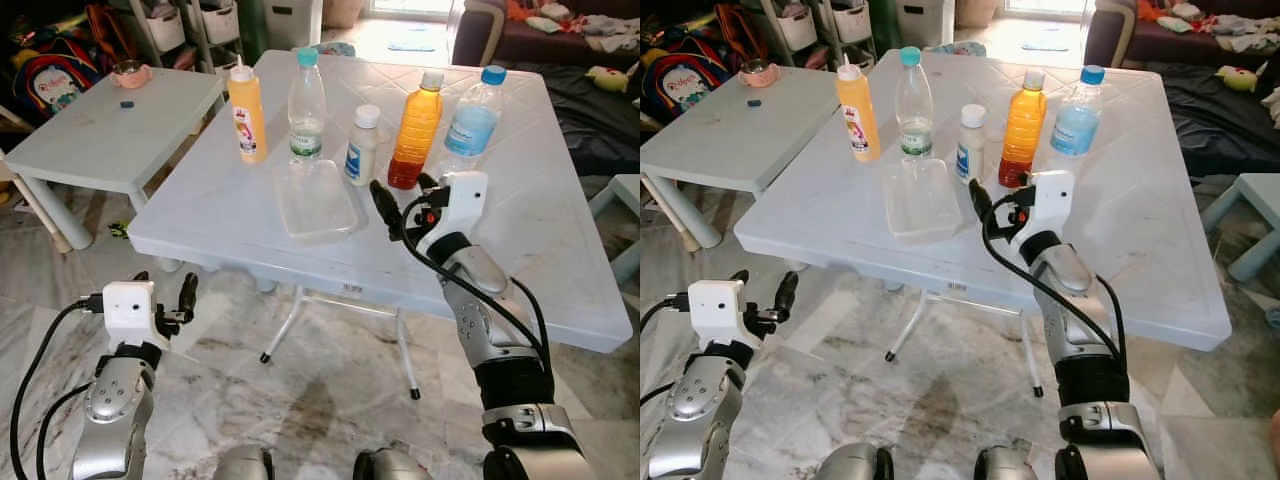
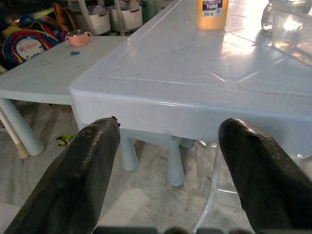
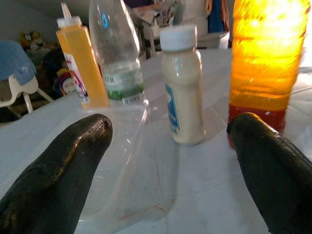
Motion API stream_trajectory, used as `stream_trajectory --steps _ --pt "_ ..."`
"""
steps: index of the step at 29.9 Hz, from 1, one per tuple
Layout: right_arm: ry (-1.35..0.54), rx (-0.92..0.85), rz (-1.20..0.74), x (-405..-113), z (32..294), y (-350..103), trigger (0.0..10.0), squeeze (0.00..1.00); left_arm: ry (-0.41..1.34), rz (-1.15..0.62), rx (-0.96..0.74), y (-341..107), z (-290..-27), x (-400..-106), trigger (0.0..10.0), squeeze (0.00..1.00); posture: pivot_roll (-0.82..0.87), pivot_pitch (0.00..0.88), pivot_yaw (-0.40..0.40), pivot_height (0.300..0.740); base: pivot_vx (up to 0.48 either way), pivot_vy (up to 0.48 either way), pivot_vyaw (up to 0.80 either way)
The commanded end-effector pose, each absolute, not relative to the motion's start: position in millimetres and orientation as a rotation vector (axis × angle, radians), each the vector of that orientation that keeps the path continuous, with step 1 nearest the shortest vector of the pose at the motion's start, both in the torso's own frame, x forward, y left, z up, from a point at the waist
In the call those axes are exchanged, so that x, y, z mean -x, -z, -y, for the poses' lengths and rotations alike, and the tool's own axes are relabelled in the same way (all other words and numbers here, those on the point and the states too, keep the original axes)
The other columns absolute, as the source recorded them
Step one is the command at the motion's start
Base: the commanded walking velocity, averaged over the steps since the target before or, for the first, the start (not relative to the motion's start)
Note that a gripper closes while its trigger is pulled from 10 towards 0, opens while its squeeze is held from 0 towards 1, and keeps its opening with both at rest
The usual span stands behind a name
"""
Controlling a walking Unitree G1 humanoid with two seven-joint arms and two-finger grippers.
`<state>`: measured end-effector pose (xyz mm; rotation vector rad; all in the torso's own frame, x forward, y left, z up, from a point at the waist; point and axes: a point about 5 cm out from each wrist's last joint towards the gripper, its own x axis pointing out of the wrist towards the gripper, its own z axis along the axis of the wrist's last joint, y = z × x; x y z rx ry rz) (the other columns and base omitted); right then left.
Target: Restocking fridge
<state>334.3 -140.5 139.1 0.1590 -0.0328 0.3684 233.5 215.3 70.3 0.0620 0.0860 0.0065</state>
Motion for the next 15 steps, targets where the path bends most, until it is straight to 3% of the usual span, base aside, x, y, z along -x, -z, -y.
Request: stream_trajectory --steps 1,10,15 --pt "-0.381 -0.151 0.043 -337.9 137.2 -143.8 10.0 0.0 0.008 -0.085 -0.077 -73.2 -215.2 -234.4 10.0 0.0 0.13 0.07 0.04 0.74 0.0 0.0 0.0" --pt "-0.354 -0.116 0.018 -343.7 133.2 -138.6 10.0 0.0 0.011 -0.083 -0.083 -74.6 -215.8 -235.0 10.0 0.0 0.14 0.072 0.041 0.74 0.0 0.0 0.0" --pt "-0.399 -0.182 -0.015 -344.1 126.9 -134.2 10.0 0.0 0.014 -0.085 -0.089 -74.3 -215.7 -234.2 10.0 0.0 0.14 0.074 0.042 0.74 0.0 0.0 0.0"
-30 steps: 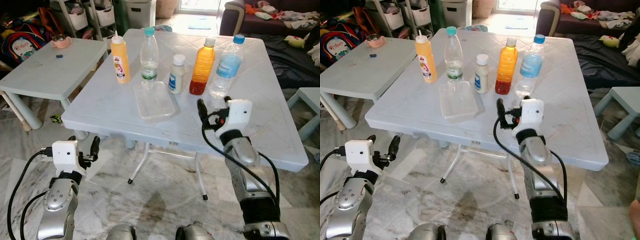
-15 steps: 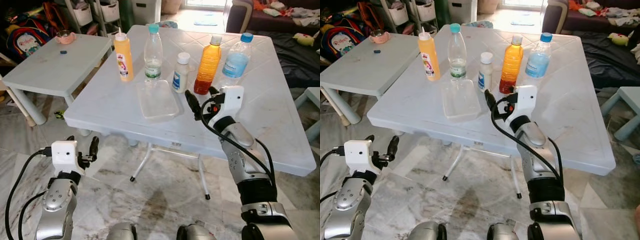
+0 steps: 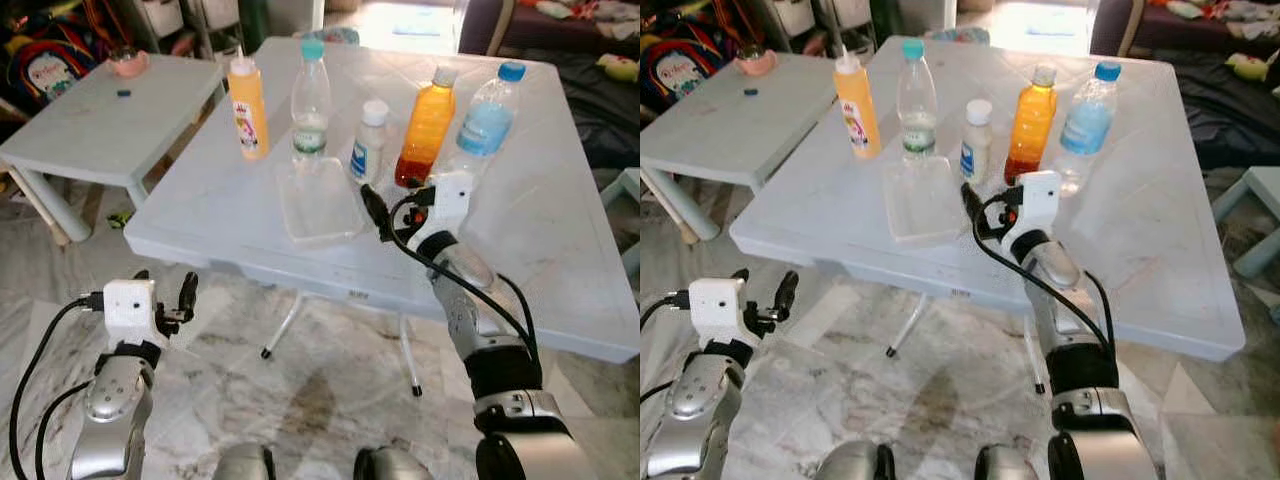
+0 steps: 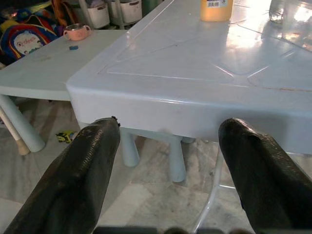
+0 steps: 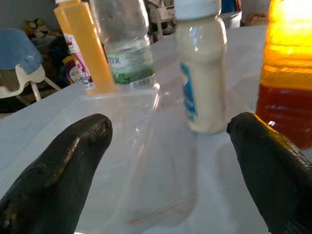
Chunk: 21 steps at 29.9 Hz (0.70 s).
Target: Restocking fridge
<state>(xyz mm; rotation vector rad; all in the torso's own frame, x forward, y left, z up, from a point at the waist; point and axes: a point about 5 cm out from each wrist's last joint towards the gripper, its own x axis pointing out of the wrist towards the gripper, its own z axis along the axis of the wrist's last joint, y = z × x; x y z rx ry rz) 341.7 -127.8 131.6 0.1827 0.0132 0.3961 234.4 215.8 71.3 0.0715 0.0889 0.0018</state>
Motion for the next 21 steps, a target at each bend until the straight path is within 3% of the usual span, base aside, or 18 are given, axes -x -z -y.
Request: stream_trajectory --steps 1,5,21 --pt "-0.397 -0.199 0.011 -344.7 125.8 -135.8 10.0 0.0 0.014 -0.086 -0.09 -74.4 -215.8 -234.0 10.0 0.0 0.14 0.075 0.042 0.74 0.0 0.0 0.0" --pt "-0.476 -0.17 -0.01 -343.2 118.4 -134.1 10.0 0.0 0.016 -0.087 -0.093 -74.6 -216.1 -233.9 10.0 0.0 0.14 0.078 0.045 0.74 0.0 0.0 0.0" --pt "-0.527 -0.452 -0.108 -347.8 109.1 -119.2 10.0 0.0 0.04 -0.093 -0.109 -74.1 -210.1 -234.9 10.0 0.0 0.15 0.083 0.05 0.74 0.0 0.0 0.0"
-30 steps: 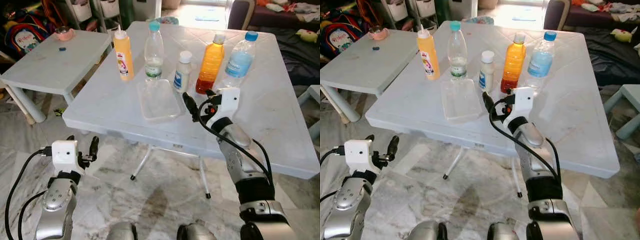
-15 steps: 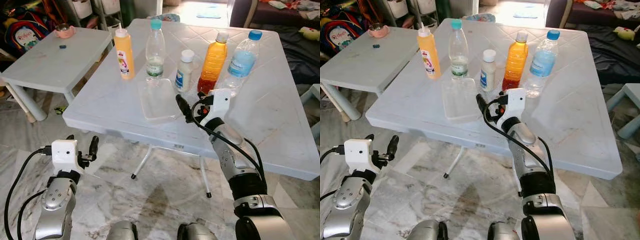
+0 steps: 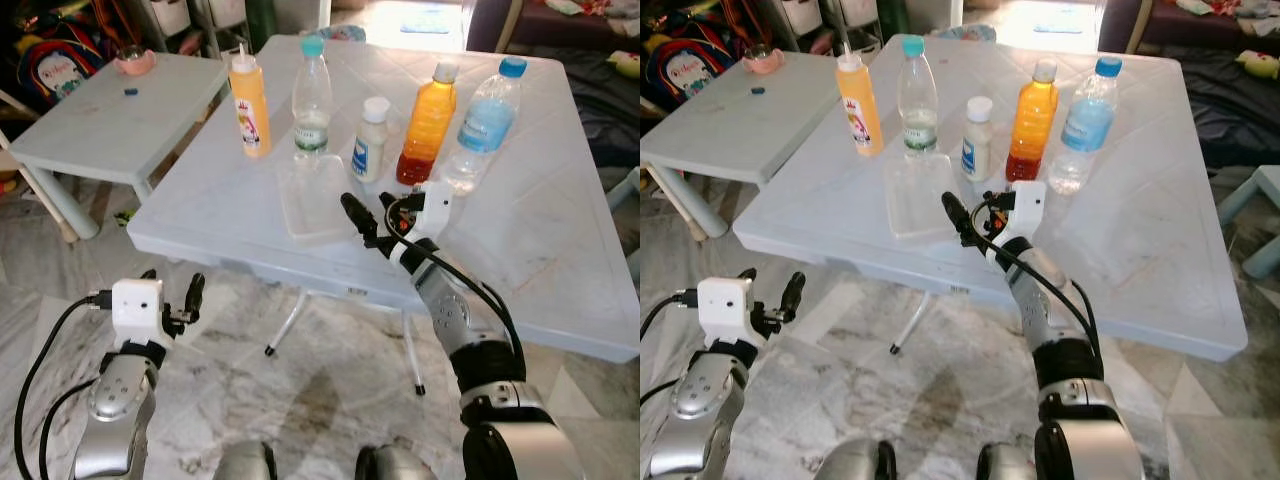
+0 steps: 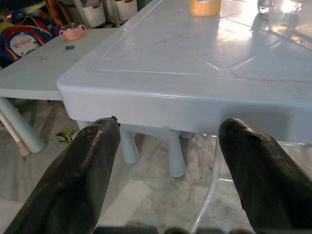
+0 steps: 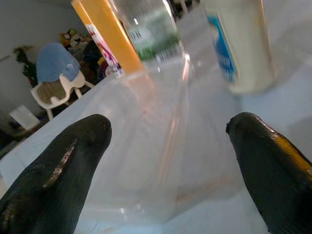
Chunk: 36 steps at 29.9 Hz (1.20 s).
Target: Restocking fridge
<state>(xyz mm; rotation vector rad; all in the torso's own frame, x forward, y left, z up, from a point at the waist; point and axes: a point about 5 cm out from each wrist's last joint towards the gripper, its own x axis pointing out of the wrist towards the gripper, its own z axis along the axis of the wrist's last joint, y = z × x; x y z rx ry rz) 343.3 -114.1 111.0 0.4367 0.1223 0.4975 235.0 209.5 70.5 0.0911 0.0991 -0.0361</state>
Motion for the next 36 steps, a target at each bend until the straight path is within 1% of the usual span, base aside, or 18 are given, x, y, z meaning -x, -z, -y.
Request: stream_trajectory --steps 1,9,11,14,15,18,20,21,22,23,24,29,36 --pt "-0.535 -0.46 -0.111 -348.1 107.6 -119.3 10.0 0.0 0.04 -0.093 -0.11 -74.1 -210.0 -235.1 10.0 0.0 0.15 0.083 0.05 0.74 0.0 0.0 0.0" --pt "-0.584 -0.486 -0.128 -350.2 97.3 -119.3 10.0 0.0 0.046 -0.094 -0.119 -74.2 -209.7 -234.7 10.0 0.0 0.16 0.084 0.048 0.74 0.0 0.0 0.0" --pt "-0.602 -0.516 -0.146 -350.3 92.6 -118.7 10.0 0.0 0.044 -0.095 -0.121 -74.1 -210.2 -234.3 10.0 0.0 0.16 0.084 0.047 0.74 0.0 0.0 0.0" --pt "-0.596 -0.537 -0.189 -350.9 89.7 -114.7 10.0 0.0 0.044 -0.095 -0.122 -74.1 -210.5 -234.2 10.0 0.0 0.16 0.083 0.047 0.74 0.0 0.0 0.0" --pt "-0.589 -0.535 -0.206 -351.1 88.9 -112.5 9.8 0.0 0.045 -0.095 -0.122 -74.3 -210.3 -234.5 10.0 0.0 0.16 0.083 0.046 0.74 0.0 0.0 0.0" --pt "-0.56 -0.543 -0.246 -352.0 87.0 -107.1 10.0 0.0 0.046 -0.093 -0.122 -74.6 -210.3 -235.1 10.0 0.0 0.16 0.083 0.046 0.74 0.0 0.0 0.0" --pt "-0.564 -0.546 -0.248 -352.1 86.0 -106.8 9.9 0.0 0.046 -0.093 -0.123 -74.6 -210.4 -235.2 10.0 0.0 0.17 0.083 0.047 0.74 0.0 0.0 0.0" --pt "-0.565 -0.555 -0.255 -351.9 85.3 -106.2 9.6 0.0 0.046 -0.094 -0.123 -74.6 -210.5 -235.2 10.0 0.0 0.17 0.083 0.048 0.74 0.0 0.0 0.0" --pt "-0.552 -0.572 -0.272 -352.0 85.2 -104.4 8.0 0.0 0.046 -0.094 -0.124 -74.6 -210.6 -235.3 10.0 0.0 0.17 0.083 0.048 0.74 0.0 0.0 0.0" --pt "-0.552 -0.572 -0.272 -352.0 85.2 -104.4 8.0 0.0 0.046 -0.094 -0.124 -74.6 -210.6 -235.3 10.0 0.0 0.17 0.083 0.048 0.74 0.0 0.0 0.0" --pt "-0.532 -0.588 -0.276 -353.1 86.3 -103.5 0.0 0.0 0.048 -0.095 -0.125 -74.6 -210.5 -235.5 10.0 0.0 0.16 0.082 0.049 0.74 0.0 0.0 0.0" --pt "-0.512 -0.643 -0.283 -356.0 85.2 -105.5 0.0 0.0 0.05 -0.094 -0.128 -74.7 -210.5 -237.1 10.0 0.0 0.17 0.08 0.051 0.74 0.0 0.0 0.0" --pt "-0.496 -0.672 -0.295 -357.8 84.6 -105.7 0.0 0.0 0.054 -0.092 -0.132 -75.0 -209.3 -238.9 10.0 0.0 0.17 0.078 0.053 0.74 0.0 0.0 0.0"
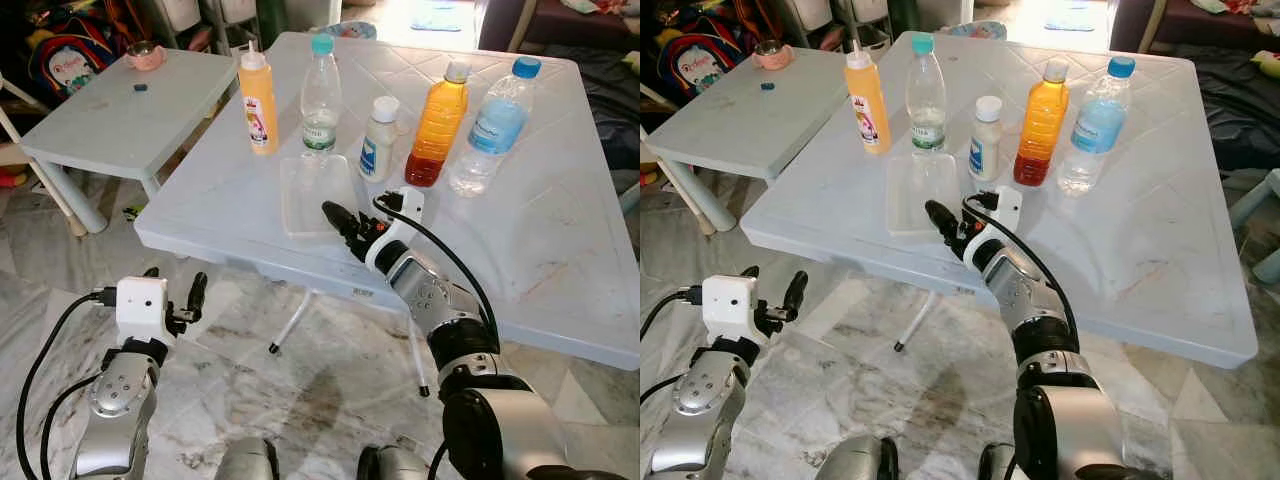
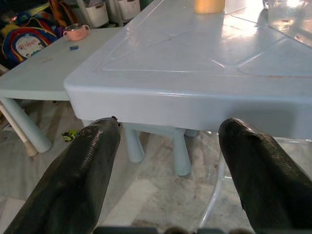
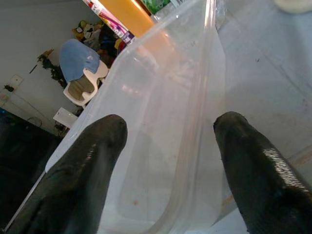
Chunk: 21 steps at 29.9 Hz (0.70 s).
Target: Restocking fridge
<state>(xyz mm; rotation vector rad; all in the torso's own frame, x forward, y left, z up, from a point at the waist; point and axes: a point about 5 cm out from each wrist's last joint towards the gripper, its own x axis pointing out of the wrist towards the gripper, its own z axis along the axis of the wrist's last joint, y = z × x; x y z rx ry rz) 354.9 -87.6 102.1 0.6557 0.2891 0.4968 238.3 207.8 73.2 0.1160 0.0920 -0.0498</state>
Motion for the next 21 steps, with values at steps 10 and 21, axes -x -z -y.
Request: stream_trajectory --steps 10,21 --pt "-0.437 -0.711 -0.321 -358.5 89.8 -100.9 0.0 0.0 0.056 -0.089 -0.128 -74.7 -207.1 -239.9 10.0 0.0 0.16 0.074 0.05 0.74 0.0 0.0 0.0" --pt "-0.39 -0.712 -0.354 -356.7 95.7 -93.8 0.0 0.0 0.061 -0.097 -0.115 -69.7 -201.6 -238.7 10.0 0.0 0.14 0.066 0.044 0.74 0.0 0.0 0.0"
